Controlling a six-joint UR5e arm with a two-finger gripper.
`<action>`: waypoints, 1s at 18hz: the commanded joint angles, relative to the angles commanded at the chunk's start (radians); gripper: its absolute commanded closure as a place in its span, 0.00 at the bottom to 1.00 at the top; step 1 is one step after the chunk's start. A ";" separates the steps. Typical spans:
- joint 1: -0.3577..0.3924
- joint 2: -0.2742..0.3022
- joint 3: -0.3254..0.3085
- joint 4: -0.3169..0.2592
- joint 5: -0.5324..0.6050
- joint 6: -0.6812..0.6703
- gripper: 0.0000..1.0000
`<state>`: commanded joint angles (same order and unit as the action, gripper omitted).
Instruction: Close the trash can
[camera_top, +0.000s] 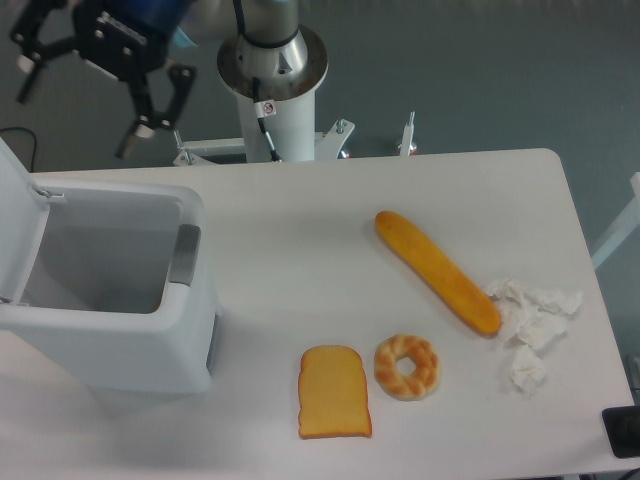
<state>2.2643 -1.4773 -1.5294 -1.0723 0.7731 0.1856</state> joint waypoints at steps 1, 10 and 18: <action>-0.009 0.003 -0.001 0.000 0.000 -0.002 0.00; -0.058 0.020 0.000 0.002 -0.087 -0.011 0.00; -0.118 0.014 0.008 0.011 -0.091 -0.041 0.00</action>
<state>2.1462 -1.4634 -1.5217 -1.0615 0.6826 0.1443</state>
